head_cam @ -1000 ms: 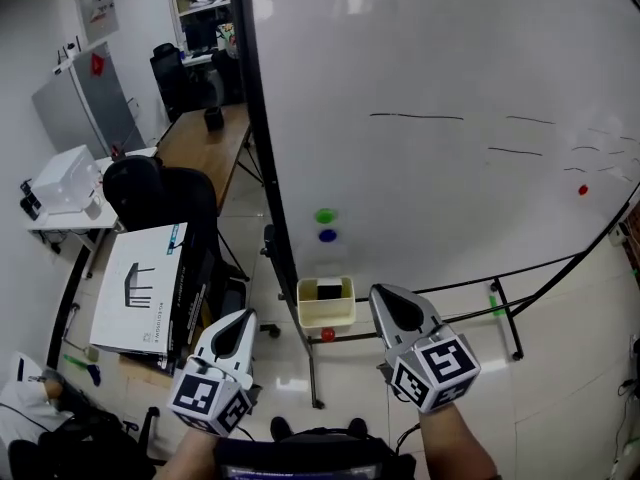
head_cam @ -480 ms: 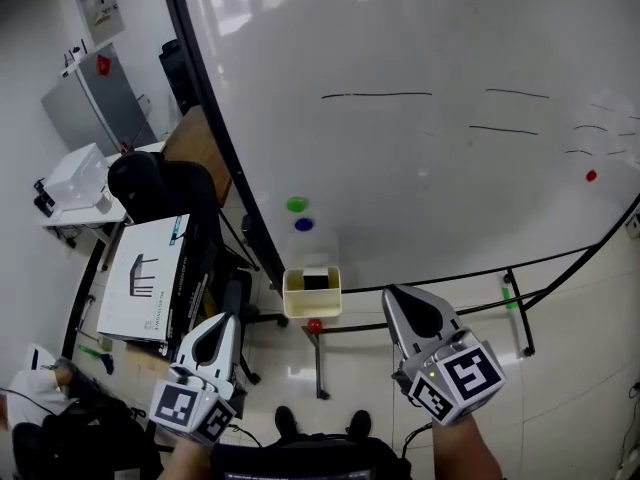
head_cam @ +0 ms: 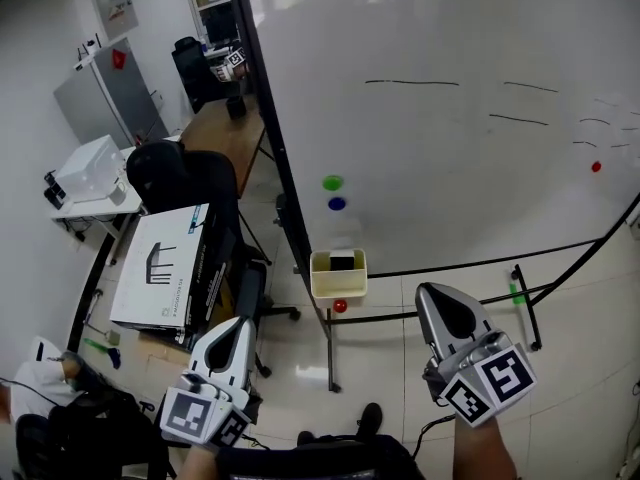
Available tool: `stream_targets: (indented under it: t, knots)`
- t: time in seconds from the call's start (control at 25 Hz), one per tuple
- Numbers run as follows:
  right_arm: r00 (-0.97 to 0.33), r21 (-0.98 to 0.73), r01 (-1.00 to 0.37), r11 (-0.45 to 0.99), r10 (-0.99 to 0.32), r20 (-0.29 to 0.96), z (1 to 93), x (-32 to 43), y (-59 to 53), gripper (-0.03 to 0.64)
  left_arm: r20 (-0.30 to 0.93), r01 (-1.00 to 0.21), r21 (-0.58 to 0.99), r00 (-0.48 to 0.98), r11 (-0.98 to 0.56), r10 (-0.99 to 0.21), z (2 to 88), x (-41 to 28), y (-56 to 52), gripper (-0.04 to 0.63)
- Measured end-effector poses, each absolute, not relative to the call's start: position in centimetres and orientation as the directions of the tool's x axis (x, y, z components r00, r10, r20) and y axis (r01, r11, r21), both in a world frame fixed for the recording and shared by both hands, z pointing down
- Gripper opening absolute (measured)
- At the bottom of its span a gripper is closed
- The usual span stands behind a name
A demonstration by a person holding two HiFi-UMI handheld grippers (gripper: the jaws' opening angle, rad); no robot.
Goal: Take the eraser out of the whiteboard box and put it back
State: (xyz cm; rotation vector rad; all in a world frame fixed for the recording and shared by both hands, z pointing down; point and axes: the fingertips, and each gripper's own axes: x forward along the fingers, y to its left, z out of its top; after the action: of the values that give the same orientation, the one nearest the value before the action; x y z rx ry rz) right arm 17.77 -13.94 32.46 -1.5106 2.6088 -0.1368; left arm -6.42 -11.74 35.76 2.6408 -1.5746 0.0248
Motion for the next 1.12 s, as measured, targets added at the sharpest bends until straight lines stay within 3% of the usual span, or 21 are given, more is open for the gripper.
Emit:
stream_targets:
  t: [0.28, 0.52, 1.12]
  knots:
    - [-0.405, -0.106, -0.907, 0.407, -0.913, -0.039, 31.8, 12.5, -6.6, 0.015, -0.006, -0.84, 0.055, 0.54, -0.539, -0.842, 35.7, -12.2, -7.0, 0.02]
    - [-0.339, -0.09, -0.937, 0.338, -0.941, 0.001, 32.2, 11.8, -1.4, 0.015, -0.003, -0.795, 0.09, 0.603, -0.6, -0.798, 36.3, -13.0, -3.9, 0.018]
    - [-0.496, -0.06, -0.866, 0.497, -0.868, -0.038, 29.7, 23.3, 4.7, 0.015, -0.009, -0.849, 0.092, 0.521, -0.52, -0.853, 33.1, 0.1, 2.1, 0.02]
